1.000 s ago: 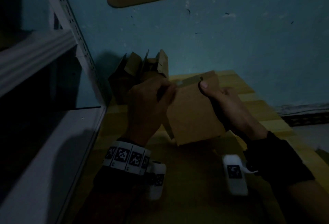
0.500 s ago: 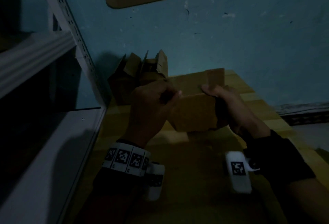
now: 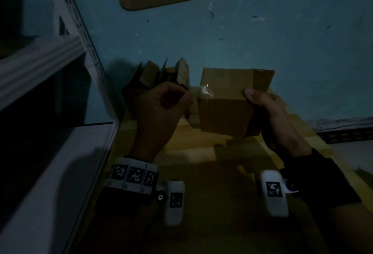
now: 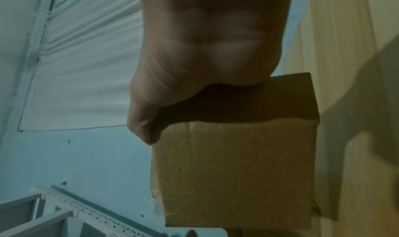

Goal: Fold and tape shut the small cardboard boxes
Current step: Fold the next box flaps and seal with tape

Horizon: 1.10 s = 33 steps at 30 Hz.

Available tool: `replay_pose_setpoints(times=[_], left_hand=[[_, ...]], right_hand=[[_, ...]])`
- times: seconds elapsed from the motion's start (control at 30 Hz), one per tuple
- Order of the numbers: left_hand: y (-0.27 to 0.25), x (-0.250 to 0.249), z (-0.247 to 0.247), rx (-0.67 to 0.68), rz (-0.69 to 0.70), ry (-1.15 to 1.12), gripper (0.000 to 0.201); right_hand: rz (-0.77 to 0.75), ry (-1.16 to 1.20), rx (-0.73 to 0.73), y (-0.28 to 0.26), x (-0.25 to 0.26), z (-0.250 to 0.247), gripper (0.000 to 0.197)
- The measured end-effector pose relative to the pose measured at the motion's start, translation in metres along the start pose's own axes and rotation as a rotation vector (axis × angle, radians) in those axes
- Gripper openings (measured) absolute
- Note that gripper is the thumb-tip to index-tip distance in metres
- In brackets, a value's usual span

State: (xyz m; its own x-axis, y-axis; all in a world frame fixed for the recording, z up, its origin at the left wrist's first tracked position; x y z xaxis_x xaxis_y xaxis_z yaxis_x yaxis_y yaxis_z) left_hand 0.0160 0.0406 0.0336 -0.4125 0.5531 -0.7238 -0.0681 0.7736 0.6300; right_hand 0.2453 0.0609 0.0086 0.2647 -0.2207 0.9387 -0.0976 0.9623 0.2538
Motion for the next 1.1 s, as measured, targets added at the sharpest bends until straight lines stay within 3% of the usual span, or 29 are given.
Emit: replay_pose_setpoints(times=[0.13,0.2,0.47,0.57,0.7,0.87,0.93,1.03,1.1], left_hand=[[-0.006,-0.007,0.009,0.113,-0.033,0.053,0.050],[-0.007,-0.009,0.015,0.123,-0.016,0.119,0.061],[-0.003,0.001,0.016,-0.051,0.113,0.231,0.025],[-0.003,0.006,0.017,-0.068,0.054,0.133,0.023],[0.000,0.003,0.014,-0.088,-0.040,-0.073,0.023],[-0.001,-0.005,0.013,-0.027,-0.100,-0.287,0.019],[-0.003,-0.007,0.014,-0.002,-0.111,-0.309,0.015],[-0.004,-0.007,0.013,0.002,-0.119,-0.306,0.014],[-0.004,-0.007,0.013,0.005,-0.115,-0.293,0.012]], right_hand=[[-0.035,-0.018,-0.010,0.000,0.003,0.003,0.030],[-0.052,-0.033,0.011,-0.001,0.003,0.007,0.024],[-0.098,-0.081,0.024,-0.001,-0.004,0.016,0.026],[-0.099,-0.092,0.037,-0.001,-0.004,0.015,0.025],[-0.091,-0.067,0.053,-0.001,-0.002,0.009,0.009],[-0.101,0.020,0.049,0.000,0.002,0.002,0.034],[-0.105,-0.006,0.033,0.000,0.004,0.000,0.036],[-0.077,-0.032,-0.001,-0.001,0.005,-0.003,0.059],[-0.055,-0.018,-0.021,-0.001,0.004,-0.004,0.050]])
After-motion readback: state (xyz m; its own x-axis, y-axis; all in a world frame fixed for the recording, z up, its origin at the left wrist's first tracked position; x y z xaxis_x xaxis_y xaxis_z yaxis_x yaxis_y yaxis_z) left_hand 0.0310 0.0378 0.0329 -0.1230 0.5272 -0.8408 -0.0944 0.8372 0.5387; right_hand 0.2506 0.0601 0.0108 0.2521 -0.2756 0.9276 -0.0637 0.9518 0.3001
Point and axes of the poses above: each hand's wrist, its own y-axis towards the middle knuckle, its own z-axis out of the palm, x = y × z, the point moved 4 cm from there along y, towards the middle knuckle, and after that the axes turned 6 degrees about y, right-handed, at the moved point
